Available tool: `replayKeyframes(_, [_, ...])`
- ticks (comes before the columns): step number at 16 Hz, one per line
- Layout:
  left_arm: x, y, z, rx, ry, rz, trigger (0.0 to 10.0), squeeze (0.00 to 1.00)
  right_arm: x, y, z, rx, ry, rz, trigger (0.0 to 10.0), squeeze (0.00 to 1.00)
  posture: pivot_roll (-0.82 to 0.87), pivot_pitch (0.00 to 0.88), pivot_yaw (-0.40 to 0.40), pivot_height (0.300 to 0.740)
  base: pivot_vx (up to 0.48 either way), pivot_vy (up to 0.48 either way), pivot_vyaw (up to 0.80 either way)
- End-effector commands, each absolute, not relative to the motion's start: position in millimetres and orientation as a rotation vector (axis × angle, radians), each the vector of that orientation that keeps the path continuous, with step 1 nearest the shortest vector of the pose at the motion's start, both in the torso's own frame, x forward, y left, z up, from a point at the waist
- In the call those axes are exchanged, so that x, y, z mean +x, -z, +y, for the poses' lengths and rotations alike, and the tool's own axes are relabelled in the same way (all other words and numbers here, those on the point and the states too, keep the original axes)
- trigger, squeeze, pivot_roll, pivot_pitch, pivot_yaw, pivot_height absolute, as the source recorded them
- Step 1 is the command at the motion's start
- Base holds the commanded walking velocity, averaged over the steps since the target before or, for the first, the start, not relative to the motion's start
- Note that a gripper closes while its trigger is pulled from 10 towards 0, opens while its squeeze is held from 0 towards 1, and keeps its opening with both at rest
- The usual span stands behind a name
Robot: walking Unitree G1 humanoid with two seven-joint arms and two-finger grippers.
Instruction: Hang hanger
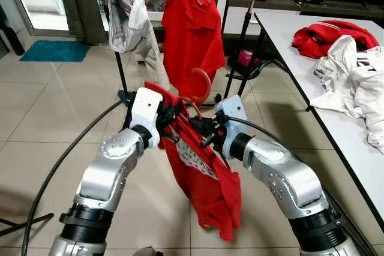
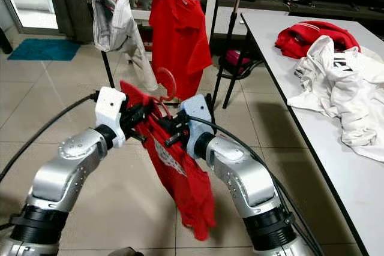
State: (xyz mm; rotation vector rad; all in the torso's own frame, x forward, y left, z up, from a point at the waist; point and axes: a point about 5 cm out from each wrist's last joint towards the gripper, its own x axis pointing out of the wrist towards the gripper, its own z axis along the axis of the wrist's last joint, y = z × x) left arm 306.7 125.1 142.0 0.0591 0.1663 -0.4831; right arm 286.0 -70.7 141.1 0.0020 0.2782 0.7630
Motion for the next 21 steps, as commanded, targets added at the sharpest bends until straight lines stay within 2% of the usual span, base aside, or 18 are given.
replayKeyframes(1, [317,-165,150,0.074,0.322,0.060,0.0,0.00,284,-117,-93,-0.064,-0.687,0.424,10.0,0.00,-0.08,0.000,-0.046,0.727,0.000,0.000,0.00])
replayKeyframes(4, [322,-169,157,0.072,0.276,0.037,0.0,0.00,278,-106,-102,-0.181,-0.700,0.516,10.0,0.00,-0.08,0.000,-0.042,0.727,0.000,0.000,0.00])
replayKeyframes(6, [323,-170,159,0.073,0.275,0.036,0.0,0.00,277,-106,-103,-0.188,-0.698,0.519,10.0,0.00,-0.09,0.000,-0.039,0.727,0.000,0.000,0.00])
replayKeyframes(10, [317,-161,144,0.097,0.403,0.076,0.0,0.00,288,-133,-94,0.027,-0.680,0.349,10.0,0.00,-0.09,0.000,-0.037,0.727,0.000,0.000,0.00])
replayKeyframes(11, [314,-158,140,0.117,0.432,0.084,2.4,0.00,289,-138,-91,0.076,-0.694,0.332,10.0,0.00,-0.09,0.000,-0.037,0.727,0.000,0.000,0.00])
replayKeyframes(12, [312,-155,137,0.137,0.447,0.088,4.0,0.00,288,-141,-87,0.116,-0.716,0.317,10.0,0.00,-0.08,0.000,-0.040,0.727,0.000,0.000,0.00])
replayKeyframes(13, [312,-154,135,0.150,0.457,0.087,9.1,0.00,287,-145,-83,0.146,-0.730,0.303,10.0,0.00,-0.08,0.000,-0.040,0.727,0.000,0.000,0.00])
replayKeyframes(14, [311,-154,133,0.152,0.468,0.076,9.1,0.00,286,-146,-81,0.162,-0.739,0.296,10.0,0.00,-0.08,0.000,-0.041,0.727,0.000,0.000,0.00])
replayKeyframes(15, [311,-155,132,0.134,0.469,0.068,10.0,0.00,286,-145,-80,0.161,-0.739,0.297,10.0,0.00,-0.08,0.000,-0.041,0.727,0.000,0.000,0.00])
replayKeyframes(16, [311,-156,132,0.129,0.469,0.066,10.0,0.35,286,-145,-79,0.160,-0.738,0.298,10.0,0.00,-0.08,0.000,-0.041,0.727,0.000,0.000,0.00])
replayKeyframes(17, [312,-157,133,0.127,0.465,0.060,10.0,1.00,285,-144,-78,0.163,-0.740,0.300,10.0,0.00,-0.08,0.000,-0.042,0.727,0.000,0.000,0.00])
replayKeyframes(19, [311,-158,135,0.140,0.446,0.047,10.0,1.00,285,-144,-78,0.170,-0.744,0.298,10.0,0.00,-0.08,0.000,-0.042,0.727,0.000,0.000,0.00])
replayKeyframes(20, [311,-158,135,0.141,0.442,0.043,10.0,0.90,285,-144,-77,0.172,-0.744,0.297,10.0,0.00,-0.08,0.000,-0.042,0.727,0.000,0.000,0.00])
replayKeyframes(21, [311,-158,134,0.142,0.441,0.041,10.0,0.26,285,-145,-77,0.172,-0.747,0.295,10.0,0.00,-0.08,0.000,-0.042,0.727,0.000,0.000,0.00])
